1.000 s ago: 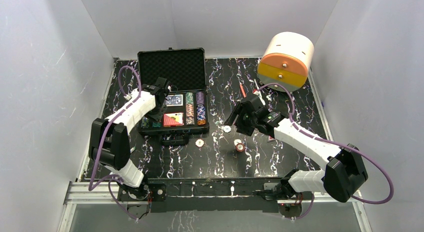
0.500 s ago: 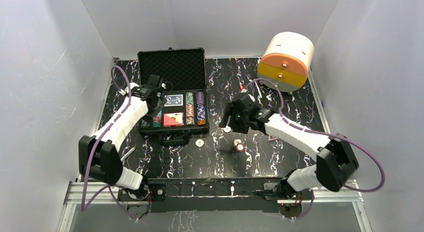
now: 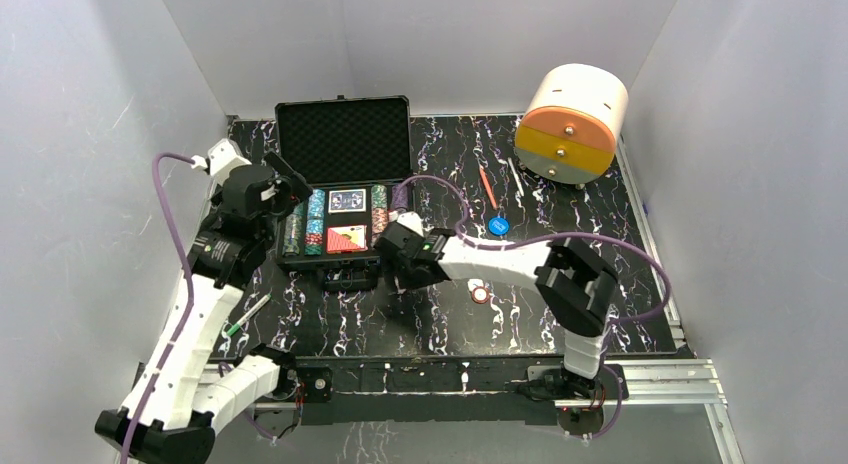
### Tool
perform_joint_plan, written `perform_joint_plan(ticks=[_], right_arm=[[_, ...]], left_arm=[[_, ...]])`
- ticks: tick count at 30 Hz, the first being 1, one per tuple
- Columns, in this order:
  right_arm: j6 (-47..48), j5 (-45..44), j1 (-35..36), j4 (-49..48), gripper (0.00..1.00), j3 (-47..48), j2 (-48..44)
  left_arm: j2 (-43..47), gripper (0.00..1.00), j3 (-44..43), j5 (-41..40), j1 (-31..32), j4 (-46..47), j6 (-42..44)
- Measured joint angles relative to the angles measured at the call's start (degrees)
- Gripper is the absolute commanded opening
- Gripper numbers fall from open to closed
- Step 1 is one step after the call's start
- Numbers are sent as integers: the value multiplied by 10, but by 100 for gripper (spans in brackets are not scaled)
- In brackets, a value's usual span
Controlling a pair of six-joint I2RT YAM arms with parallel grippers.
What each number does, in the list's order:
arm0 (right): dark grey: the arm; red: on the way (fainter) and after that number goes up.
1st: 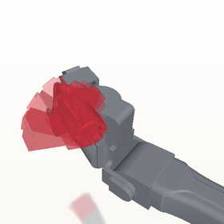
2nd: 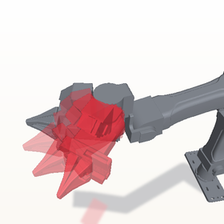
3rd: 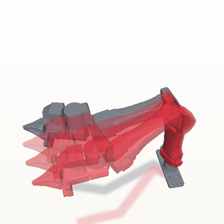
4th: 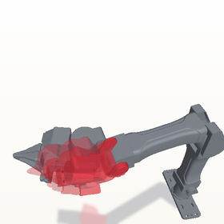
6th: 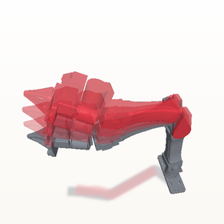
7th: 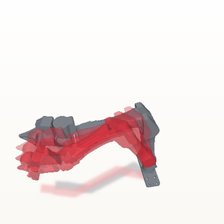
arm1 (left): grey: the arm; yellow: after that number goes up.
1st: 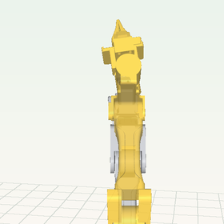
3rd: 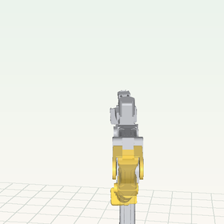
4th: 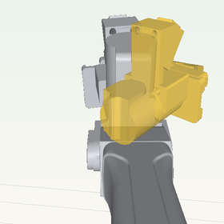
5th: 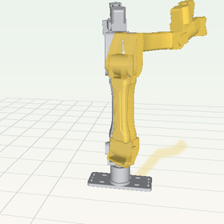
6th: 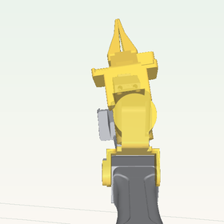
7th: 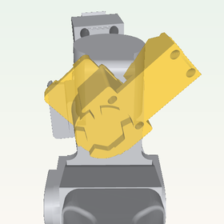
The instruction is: Pack up texas hold em set
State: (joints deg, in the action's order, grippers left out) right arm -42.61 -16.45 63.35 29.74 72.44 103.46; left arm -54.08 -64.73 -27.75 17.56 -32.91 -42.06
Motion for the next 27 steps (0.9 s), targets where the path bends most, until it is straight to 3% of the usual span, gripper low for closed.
perform_joint_plan(ticks=[8,20,27], right_arm=[[33,-25,16,19,68,71,99],[58,-27,16,24,64,100,122],[68,-29,17,17,53,103,124]], left_arm=[[18,89,0,1,0,30,71],[7,91,0,7,0,29,80],[2,91,0,9,0,28,80]])
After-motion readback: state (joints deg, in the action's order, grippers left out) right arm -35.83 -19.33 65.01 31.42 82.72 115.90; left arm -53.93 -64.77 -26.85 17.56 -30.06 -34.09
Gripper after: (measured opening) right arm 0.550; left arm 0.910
